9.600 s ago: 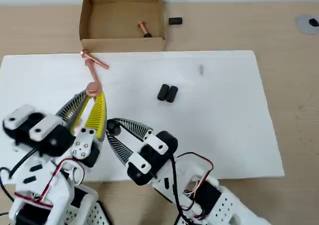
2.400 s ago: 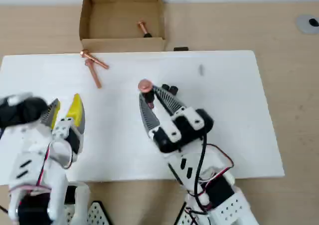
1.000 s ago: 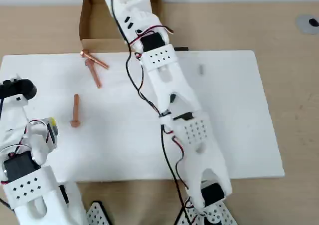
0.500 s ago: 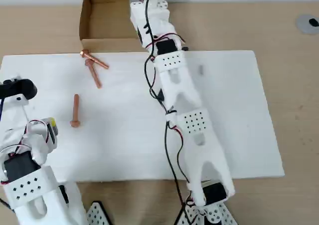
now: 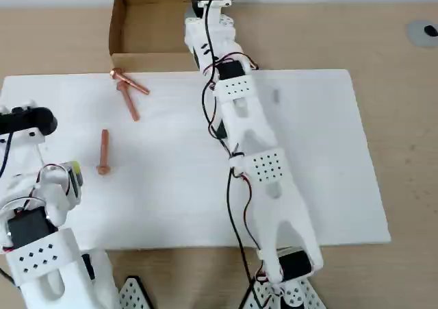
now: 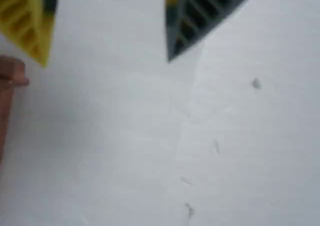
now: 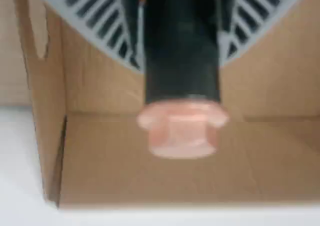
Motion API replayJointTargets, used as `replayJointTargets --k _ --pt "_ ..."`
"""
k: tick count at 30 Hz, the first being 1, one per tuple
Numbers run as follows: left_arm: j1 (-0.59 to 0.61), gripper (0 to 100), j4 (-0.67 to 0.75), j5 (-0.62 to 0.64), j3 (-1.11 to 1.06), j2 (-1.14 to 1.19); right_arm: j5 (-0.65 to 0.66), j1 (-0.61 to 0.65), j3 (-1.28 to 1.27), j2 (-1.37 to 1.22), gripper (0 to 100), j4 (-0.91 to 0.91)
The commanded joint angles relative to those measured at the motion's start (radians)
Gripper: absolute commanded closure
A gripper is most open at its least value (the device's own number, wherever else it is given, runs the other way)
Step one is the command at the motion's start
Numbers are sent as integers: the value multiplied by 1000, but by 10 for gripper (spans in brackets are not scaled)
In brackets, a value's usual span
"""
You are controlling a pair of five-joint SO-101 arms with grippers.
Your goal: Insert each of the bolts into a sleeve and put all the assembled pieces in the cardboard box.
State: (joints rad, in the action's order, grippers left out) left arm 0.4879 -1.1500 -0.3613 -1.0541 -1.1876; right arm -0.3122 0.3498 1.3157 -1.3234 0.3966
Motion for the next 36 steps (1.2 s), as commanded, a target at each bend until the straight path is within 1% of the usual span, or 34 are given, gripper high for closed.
replayJointTargets --k 1,3,5,8,10,14,17,21,24,27,31,34,36 --pt "-38 832 17 -5 6 -4 -11 -22 79 30 807 34" --pt "-43 832 17 -3 5 -4 -11 -21 81 30 773 57" --pt "-43 831 18 8 5 -4 -11 -21 81 30 763 71" --pt "-43 831 18 72 5 -4 -6 -22 81 31 761 74" --pt "-44 830 21 115 6 -4 20 -19 82 31 762 74" --pt "-44 829 117 227 8 5 29 -19 96 33 762 95" --pt "-75 829 176 292 14 7 29 -22 176 44 762 215" --pt "-170 828 227 379 6 42 26 -59 352 58 762 505" --pt "-187 828 305 443 17 176 26 -96 351 108 762 667" --pt "-190 828 382 482 91 386 26 -128 351 202 762 815" --pt "-192 833 404 559 334 691 26 -162 352 272 762 977" --pt "-193 833 400 683 535 895 28 -193 352 308 762 1073" --pt "-218 833 399 755 638 1003 28 -211 352 318 762 1117"
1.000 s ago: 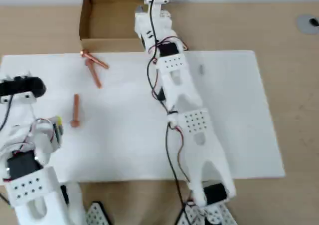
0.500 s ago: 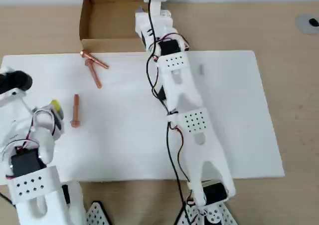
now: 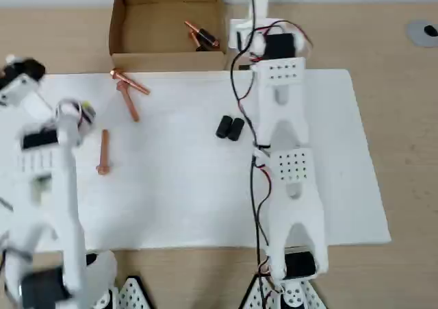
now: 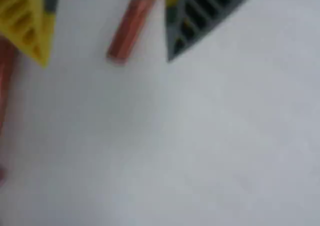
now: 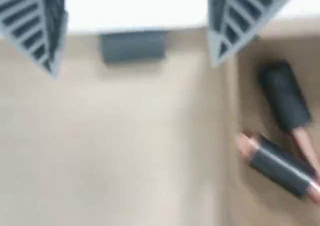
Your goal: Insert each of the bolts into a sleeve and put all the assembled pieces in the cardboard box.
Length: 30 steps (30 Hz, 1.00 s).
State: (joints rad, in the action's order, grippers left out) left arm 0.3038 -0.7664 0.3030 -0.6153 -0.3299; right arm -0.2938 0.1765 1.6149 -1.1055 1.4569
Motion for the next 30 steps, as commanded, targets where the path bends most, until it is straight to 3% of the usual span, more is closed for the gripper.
replayJointTargets --k 1,7,12,20,30 --pt "-49 833 15 115 238 193 9 -47 53 101 762 74" --pt "-193 833 15 143 400 417 12 -88 53 99 763 110" --pt "-212 833 -2 144 508 565 12 -94 51 97 763 112" --pt "-193 833 -287 80 830 737 14 -94 51 68 763 112" --pt "-189 874 -486 64 1125 952 14 -94 51 8 763 112"
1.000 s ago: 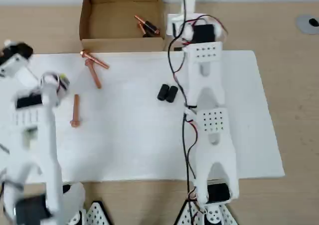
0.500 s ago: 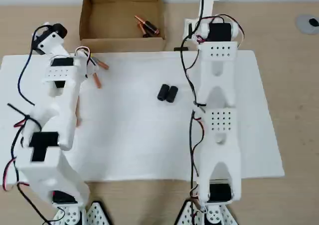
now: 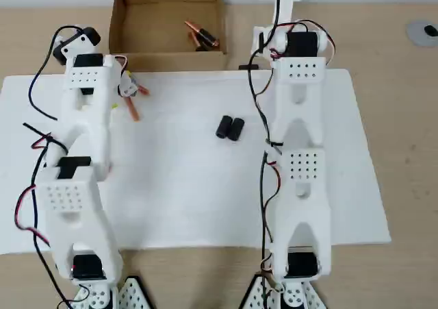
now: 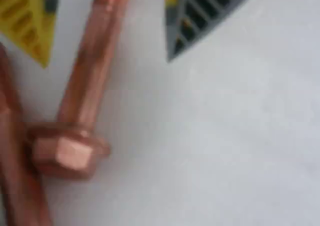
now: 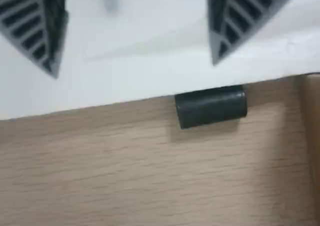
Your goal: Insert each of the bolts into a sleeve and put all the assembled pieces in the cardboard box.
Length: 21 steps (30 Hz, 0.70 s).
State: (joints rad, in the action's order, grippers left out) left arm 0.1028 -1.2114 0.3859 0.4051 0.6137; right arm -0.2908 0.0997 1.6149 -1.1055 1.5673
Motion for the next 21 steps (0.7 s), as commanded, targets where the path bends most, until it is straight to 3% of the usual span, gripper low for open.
replayJointTargets --k 1,21 --pt "12 883 -52 -34 127 24 11 -18 51 8 763 2" --pt "8 885 -71 -38 376 309 11 -18 51 10 763 2"
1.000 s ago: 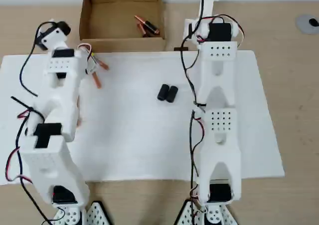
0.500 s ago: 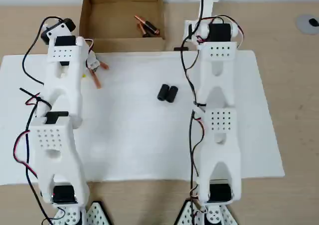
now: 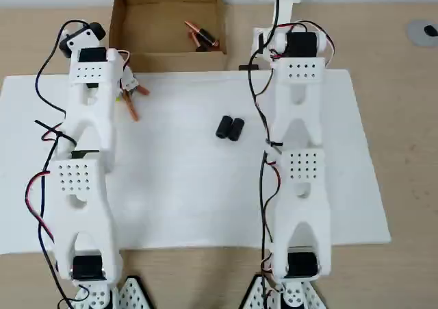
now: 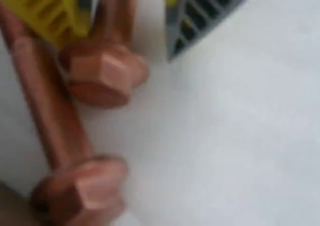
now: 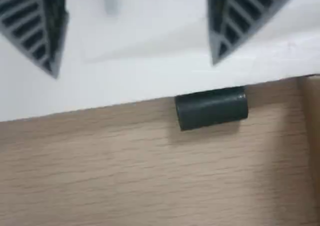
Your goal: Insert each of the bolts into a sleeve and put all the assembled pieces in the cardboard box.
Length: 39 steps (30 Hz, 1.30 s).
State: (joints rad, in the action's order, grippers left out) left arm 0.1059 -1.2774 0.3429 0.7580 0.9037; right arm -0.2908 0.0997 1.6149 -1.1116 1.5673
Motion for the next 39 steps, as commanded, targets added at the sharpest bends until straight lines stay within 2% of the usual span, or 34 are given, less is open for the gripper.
replayJointTargets --k 1,5,9,21,33,36,39 --pt "3 886 -20 5 26 19 11 -18 51 16 763 2" --pt "-9 902 -109 5 71 21 11 -19 51 16 763 2" --pt "-9 995 -183 5 121 28 11 -19 53 21 763 2" --pt "-2 988 -209 -3 180 19 11 -45 53 21 763 2" --pt "-31 987 -480 11 577 19 11 -44 53 21 763 3" --pt "-34 988 -483 -23 578 -16 9 -31 53 24 763 29" --pt "-57 988 -485 -57 463 -127 11 8 53 44 763 163"
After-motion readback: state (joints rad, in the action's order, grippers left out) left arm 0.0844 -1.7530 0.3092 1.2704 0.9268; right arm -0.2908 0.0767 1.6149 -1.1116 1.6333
